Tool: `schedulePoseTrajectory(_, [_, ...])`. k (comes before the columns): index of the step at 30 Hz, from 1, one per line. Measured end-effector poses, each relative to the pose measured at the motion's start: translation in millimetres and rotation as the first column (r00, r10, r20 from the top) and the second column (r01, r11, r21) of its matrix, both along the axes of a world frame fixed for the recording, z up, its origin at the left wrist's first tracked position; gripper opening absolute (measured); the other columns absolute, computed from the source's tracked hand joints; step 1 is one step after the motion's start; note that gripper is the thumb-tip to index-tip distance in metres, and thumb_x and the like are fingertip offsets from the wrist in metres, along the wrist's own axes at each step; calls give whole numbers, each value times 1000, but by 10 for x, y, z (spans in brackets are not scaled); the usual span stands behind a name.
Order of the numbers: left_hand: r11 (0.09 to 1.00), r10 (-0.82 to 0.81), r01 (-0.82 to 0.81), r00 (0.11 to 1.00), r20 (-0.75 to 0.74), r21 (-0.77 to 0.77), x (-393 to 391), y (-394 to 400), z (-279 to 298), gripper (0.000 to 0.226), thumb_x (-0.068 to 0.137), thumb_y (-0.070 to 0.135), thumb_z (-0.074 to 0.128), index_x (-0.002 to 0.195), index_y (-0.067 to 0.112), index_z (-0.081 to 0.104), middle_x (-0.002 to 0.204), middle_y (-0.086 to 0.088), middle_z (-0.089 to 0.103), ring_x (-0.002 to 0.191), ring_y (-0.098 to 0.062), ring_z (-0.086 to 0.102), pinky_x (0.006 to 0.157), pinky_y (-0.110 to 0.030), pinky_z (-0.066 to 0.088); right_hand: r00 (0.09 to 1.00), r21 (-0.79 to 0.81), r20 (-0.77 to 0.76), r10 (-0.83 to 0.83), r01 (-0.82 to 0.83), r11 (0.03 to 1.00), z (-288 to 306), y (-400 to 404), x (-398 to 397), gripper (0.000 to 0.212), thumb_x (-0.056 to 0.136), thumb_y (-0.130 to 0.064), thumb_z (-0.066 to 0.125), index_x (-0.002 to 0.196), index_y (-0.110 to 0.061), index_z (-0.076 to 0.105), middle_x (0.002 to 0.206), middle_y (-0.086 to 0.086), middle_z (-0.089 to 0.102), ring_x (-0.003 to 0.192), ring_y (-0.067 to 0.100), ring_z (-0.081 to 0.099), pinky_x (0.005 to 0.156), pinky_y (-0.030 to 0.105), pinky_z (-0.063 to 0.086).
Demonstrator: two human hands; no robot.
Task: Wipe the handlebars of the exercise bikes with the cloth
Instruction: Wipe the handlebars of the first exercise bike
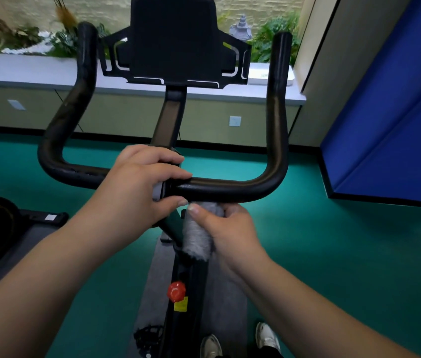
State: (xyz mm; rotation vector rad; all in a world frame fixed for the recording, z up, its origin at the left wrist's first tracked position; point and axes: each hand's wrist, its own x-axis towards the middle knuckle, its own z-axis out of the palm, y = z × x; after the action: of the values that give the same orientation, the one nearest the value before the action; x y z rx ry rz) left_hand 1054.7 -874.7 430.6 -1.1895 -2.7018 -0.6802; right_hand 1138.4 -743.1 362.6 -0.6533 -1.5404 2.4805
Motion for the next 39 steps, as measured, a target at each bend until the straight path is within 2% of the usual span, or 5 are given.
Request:
schedulePoseTrajectory(20, [997, 72, -74, 996, -58, -36, 129, 83, 20, 37, 70, 32, 77, 105, 22, 71, 116, 8, 61, 116, -19, 42, 100, -25, 25, 980, 241, -2, -199, 194, 951, 126, 902, 475, 49, 83, 1, 64, 125, -22, 59, 112, -3, 70, 96, 11, 67, 81, 25, 52])
schedulePoseTrajectory(27, [993, 89, -94, 993, -72, -66, 140, 105, 14, 40, 68, 31, 79, 106, 22, 71, 116, 7, 61, 115, -20, 43, 99, -26, 26, 997, 145, 42, -70, 63, 987, 101, 576, 367, 26, 83, 1, 65, 101, -18, 67, 98, 7, 73, 86, 19, 69, 70, 27, 55])
schedulePoseTrajectory(33, [992, 111, -115, 991, -79, -52, 161, 135, -1, 39, 67, 30, 79, 104, 21, 72, 114, 6, 61, 115, -21, 44, 99, -26, 25, 966, 28, 48, -254, 252, 967, 289, 962, 391, 45, 87, 2, 58, 125, -21, 58, 101, -3, 71, 78, 9, 69, 61, 24, 55])
schedulePoseTrajectory(36, [992, 115, -118, 990, -78, -42, 167, 138, -16, 39, 67, 30, 79, 104, 20, 72, 115, 5, 61, 115, -22, 45, 99, -26, 25, 952, 304, -85, -294, 305, 902, 510, 1165, 365, 49, 88, -4, 60, 126, -34, 56, 115, -11, 63, 99, 8, 64, 79, 28, 56])
schedulePoseTrajectory(39, [992, 113, -117, 991, -78, -40, 163, 138, -24, 39, 67, 30, 80, 104, 19, 72, 114, 5, 62, 114, -22, 45, 99, -27, 27, 983, 860, -171, -61, 180, 478, 686, 1187, 299, 51, 87, -16, 63, 130, -40, 50, 110, -19, 51, 97, -3, 54, 85, 10, 45])
